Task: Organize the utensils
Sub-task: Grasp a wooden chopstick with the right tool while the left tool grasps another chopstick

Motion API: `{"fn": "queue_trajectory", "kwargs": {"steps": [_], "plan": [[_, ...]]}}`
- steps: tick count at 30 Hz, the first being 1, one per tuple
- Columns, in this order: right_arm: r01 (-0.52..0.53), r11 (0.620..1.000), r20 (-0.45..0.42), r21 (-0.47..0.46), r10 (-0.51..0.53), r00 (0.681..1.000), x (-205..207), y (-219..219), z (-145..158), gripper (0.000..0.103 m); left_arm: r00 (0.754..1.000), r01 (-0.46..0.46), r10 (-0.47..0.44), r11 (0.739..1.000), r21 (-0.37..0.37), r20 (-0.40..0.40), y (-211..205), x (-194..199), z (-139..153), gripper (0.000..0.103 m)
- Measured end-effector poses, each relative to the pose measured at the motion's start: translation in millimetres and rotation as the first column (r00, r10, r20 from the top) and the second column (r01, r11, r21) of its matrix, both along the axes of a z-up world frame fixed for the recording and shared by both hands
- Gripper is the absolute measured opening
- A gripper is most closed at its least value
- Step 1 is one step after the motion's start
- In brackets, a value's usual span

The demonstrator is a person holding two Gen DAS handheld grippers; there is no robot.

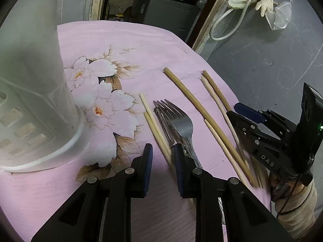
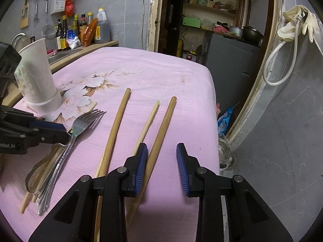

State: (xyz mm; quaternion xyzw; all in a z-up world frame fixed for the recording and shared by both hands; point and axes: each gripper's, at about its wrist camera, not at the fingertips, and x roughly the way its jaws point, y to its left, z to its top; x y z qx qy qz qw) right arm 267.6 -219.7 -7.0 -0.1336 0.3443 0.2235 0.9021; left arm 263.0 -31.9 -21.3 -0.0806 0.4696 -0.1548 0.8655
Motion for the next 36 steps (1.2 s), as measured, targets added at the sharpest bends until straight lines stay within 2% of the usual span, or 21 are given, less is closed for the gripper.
{"fn": "queue_trajectory", "kwargs": {"steps": [7, 11, 16, 20, 25, 30, 31, 34, 36], "plan": [[-0.001, 1.000, 0.000, 0.000, 0.001, 1.000, 0.2, 1.5, 0.1, 0.028, 1.000, 0.007, -0.007, 1.000, -0.018, -0.009, 3.1, -5.5, 2.4, 0.008], [-0.002, 1.000, 0.000, 0.003, 0.002, 1.000, -0.3, 1.3, 0.1, 0.028, 1.000, -0.008, 0.008, 1.000, -0.001, -0.010, 7.1, -11.7, 3.1, 0.008], [-0.006, 1.000, 0.001, -0.002, 0.006, 1.000, -1.0, 1.0, 0.4, 0.028, 1.000, -0.010, 0.010, 1.000, -0.016, -0.022, 8.8, -14.4, 2.3, 0.008], [-0.015, 1.000, -0.014, 0.003, 0.015, 1.000, -3.2, -0.3, -0.5, 0.025, 1.000, 0.006, -0.006, 1.000, 0.007, -0.028, 8.8, -15.6, 2.5, 0.010], [-0.011, 1.000, -0.093, 0.023, 0.013, 0.996, 16.9, 3.8, 2.4, 0.025, 1.000, 0.009, -0.008, 0.999, 0.042, -0.027, 0.8, -12.3, 2.1, 0.010], [0.007, 0.996, -0.181, 0.085, 0.009, 0.983, 43.6, 6.0, 1.4, 0.024, 0.999, -0.004, 0.004, 1.000, -0.005, -0.046, 6.9, -10.7, -0.6, 0.010], [0.009, 0.996, -0.189, 0.091, 0.008, 0.982, 46.3, 7.1, 0.8, 0.023, 0.999, -0.006, 0.005, 1.000, -0.009, -0.045, 7.0, -11.1, -0.5, 0.009], [0.032, 0.992, -0.222, 0.125, -0.004, 0.975, 51.3, 5.1, 0.5, 0.010, 0.999, -0.016, 0.015, 1.000, -0.024, -0.037, 8.2, -13.9, -0.9, 0.008], [0.045, 0.989, -0.223, 0.139, -0.013, 0.975, 48.2, 4.8, 2.4, 0.007, 0.999, -0.022, 0.021, 0.999, -0.037, -0.038, 10.0, -16.2, -1.1, 0.007]]}}
